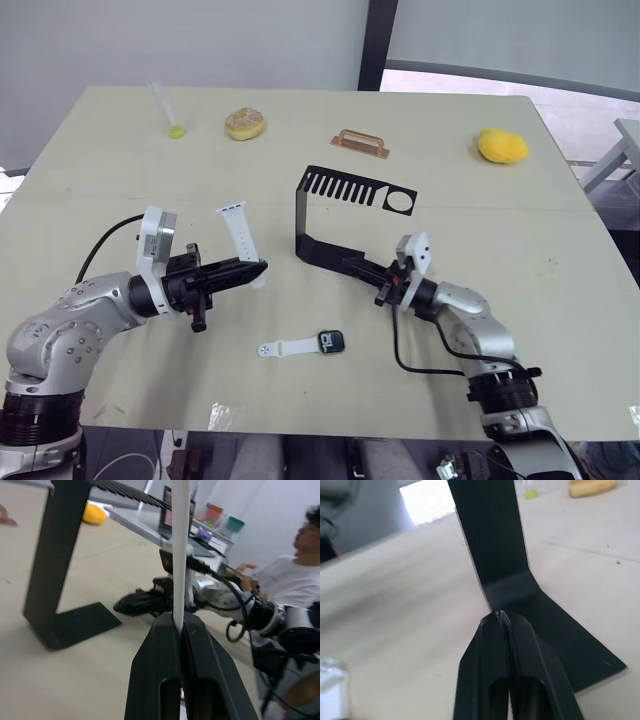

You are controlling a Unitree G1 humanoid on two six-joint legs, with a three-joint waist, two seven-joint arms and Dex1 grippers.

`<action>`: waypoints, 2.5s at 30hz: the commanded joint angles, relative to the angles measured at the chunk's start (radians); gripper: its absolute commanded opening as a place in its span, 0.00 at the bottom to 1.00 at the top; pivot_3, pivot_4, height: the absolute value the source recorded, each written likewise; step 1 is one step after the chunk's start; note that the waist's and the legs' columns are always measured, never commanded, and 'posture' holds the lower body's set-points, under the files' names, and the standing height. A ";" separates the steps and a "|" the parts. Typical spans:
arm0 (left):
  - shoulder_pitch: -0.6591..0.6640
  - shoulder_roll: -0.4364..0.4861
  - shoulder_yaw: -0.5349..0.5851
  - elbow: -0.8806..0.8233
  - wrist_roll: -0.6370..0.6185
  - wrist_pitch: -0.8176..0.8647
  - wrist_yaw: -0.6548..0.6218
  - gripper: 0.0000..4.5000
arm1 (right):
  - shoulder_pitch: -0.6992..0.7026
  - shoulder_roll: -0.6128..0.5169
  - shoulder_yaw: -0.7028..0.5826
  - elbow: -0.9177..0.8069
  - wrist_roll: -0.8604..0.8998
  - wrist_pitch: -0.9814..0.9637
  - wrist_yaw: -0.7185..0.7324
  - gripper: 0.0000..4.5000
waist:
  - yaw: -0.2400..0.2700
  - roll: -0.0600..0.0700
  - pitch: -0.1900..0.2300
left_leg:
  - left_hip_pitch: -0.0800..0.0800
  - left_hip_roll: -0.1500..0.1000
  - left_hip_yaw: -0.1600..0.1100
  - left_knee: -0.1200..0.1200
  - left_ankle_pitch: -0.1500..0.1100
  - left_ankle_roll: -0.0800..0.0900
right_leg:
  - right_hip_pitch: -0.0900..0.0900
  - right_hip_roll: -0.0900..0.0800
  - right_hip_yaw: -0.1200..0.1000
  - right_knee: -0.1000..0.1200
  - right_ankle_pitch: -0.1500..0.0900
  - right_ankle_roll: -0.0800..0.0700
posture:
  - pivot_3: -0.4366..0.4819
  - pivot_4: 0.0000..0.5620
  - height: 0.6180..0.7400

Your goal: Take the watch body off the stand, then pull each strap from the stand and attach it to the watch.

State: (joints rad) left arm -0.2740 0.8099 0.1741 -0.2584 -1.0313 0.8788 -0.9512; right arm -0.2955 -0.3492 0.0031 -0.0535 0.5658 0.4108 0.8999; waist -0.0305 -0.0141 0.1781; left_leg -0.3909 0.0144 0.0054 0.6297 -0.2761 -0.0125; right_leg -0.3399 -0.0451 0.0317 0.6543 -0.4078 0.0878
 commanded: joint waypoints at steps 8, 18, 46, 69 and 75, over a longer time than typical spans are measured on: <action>-0.072 -0.025 -0.179 -0.021 -0.051 0.234 -0.059 0.00 | 0.309 0.057 -0.163 -0.409 0.653 0.433 -0.317 1.00 | -0.017 0.001 0.001 | 0.001 0.001 0.000 -0.002 0.000 0.000 | 0.000 0.001 0.001 -0.004 -0.001 -0.001 | 0.48 0.27 1.00; -0.101 -0.154 -0.242 -0.012 -0.052 0.330 -0.017 0.00 | 0.379 0.115 -0.094 -0.485 0.795 0.441 -0.447 1.00 | -0.024 0.001 0.001 | 0.000 0.001 0.001 -0.002 0.000 0.000 | -0.001 0.001 0.002 -0.005 -0.001 -0.001 | 0.48 0.27 1.00; -0.101 -0.230 -0.253 -0.020 -0.009 0.305 0.007 0.00 | 0.278 0.162 0.005 -0.448 0.772 0.386 -0.452 0.50 | -0.022 0.001 0.001 | 0.000 0.001 0.000 -0.002 0.001 -0.001 | -0.001 0.001 0.002 -0.006 -0.001 -0.001 | 0.48 0.27 1.00; -0.085 -0.233 -0.275 -0.033 0.025 0.270 -0.002 0.00 | 0.264 0.191 0.008 -0.442 0.813 0.376 -0.448 0.01 | -0.022 0.001 0.001 | 0.000 0.001 0.000 -0.002 0.001 -0.001 | -0.001 0.001 0.002 -0.006 -0.001 -0.001 | 0.48 0.27 1.00; -0.069 -0.233 -0.290 -0.050 0.049 0.221 -0.014 0.00 | 0.255 0.192 0.006 -0.442 0.820 0.371 -0.446 0.01 | -0.023 0.001 0.001 | 0.000 0.001 0.000 -0.002 0.001 -0.001 | -0.001 0.001 0.002 -0.006 -0.001 -0.001 | 0.48 0.27 1.00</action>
State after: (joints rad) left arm -0.3587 0.5721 -0.0978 -0.2699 -0.9936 1.1092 -0.9512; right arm -0.0213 -0.1716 0.0181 -0.4684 1.3461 0.8051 0.4561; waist -0.0532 -0.0135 0.1787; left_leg -0.3908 0.0151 0.0056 0.6272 -0.2754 -0.0134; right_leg -0.3406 -0.0438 0.0334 0.6479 -0.4084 0.0870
